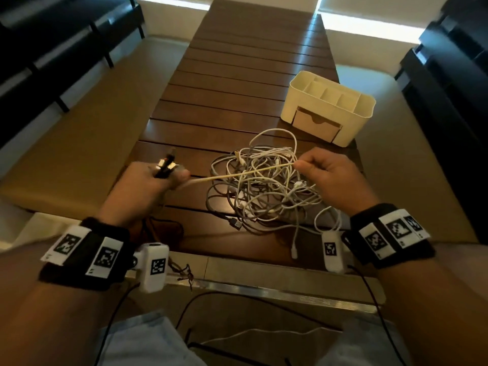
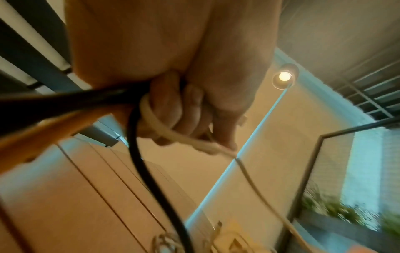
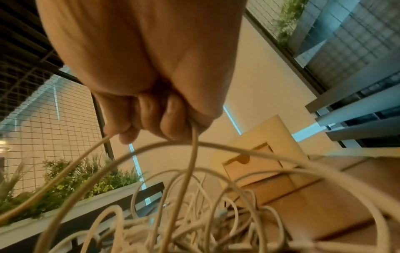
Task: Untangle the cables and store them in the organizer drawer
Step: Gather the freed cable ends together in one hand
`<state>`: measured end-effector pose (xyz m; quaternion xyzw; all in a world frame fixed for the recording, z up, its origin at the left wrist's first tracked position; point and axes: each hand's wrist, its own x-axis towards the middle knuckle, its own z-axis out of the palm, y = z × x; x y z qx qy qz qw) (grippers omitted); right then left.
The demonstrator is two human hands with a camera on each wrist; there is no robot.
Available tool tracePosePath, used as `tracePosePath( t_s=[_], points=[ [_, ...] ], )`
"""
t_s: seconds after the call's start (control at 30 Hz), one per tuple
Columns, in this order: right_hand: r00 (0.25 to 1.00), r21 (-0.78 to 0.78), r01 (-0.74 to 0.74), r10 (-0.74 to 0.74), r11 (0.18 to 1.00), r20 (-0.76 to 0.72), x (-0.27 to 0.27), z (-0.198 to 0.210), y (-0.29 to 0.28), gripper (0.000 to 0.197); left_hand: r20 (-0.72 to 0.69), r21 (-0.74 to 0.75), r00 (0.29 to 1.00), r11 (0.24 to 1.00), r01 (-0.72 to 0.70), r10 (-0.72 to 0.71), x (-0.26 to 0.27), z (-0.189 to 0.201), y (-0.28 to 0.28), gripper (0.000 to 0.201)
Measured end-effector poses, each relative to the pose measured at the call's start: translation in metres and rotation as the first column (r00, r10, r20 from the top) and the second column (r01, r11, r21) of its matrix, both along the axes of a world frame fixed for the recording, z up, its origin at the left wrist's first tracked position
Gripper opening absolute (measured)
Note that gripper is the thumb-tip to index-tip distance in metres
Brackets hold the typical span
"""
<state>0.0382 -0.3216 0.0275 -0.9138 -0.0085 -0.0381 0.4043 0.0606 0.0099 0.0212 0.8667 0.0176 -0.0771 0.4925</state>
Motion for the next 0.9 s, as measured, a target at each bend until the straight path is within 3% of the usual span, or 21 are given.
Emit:
tracePosePath(
  t_s=[0.1,0.17,0.23,0.37,0.53,0.63,0.73,0.9],
  points=[
    [0.984,-0.027,-0.170,0.168,0.985,-0.060,-0.008,0.016,0.000,0.008,0.035,-0.038,0.964,0.965,-0.261,0.262,0.007,0.007,0.023,0.036],
    [0.955,-0.087,-0.293,0.285,0.952,-0.086,-0.011,0.023,0.008,0.006,0.061,-0.111,0.962,0.960,-0.258,0.266,0.008,0.025,0.026,0.035],
    [0.927,-0.128,-0.374,0.369,0.918,-0.062,-0.012,0.026,0.022,0.006,0.121,-0.160,0.987,0.983,-0.088,0.108,0.004,0.041,0.010,0.032],
    [0.902,-0.146,-0.426,0.432,0.893,0.011,-0.014,0.028,0.045,0.006,0.193,0.058,0.947,0.967,0.250,-0.256,-0.013,0.060,-0.042,0.034],
    [0.907,-0.039,-0.405,0.407,0.913,0.109,-0.017,0.033,0.054,0.010,0.178,-0.020,0.887,0.900,0.435,-0.425,-0.029,0.046,-0.071,0.029],
    [0.913,0.010,-0.392,0.387,0.920,0.126,-0.016,0.033,0.050,0.009,0.202,0.016,0.900,0.920,0.391,-0.386,-0.033,0.039,-0.073,0.027],
    [0.922,0.016,-0.385,0.384,0.923,0.059,-0.011,0.027,0.040,0.008,0.278,0.176,0.910,0.948,0.265,-0.306,-0.033,0.042,-0.058,0.029],
    [0.937,-0.025,-0.348,0.347,0.937,-0.039,0.000,0.012,0.023,0.013,0.312,0.272,0.921,0.951,0.149,-0.234,-0.040,0.052,-0.030,0.030]
  ],
)
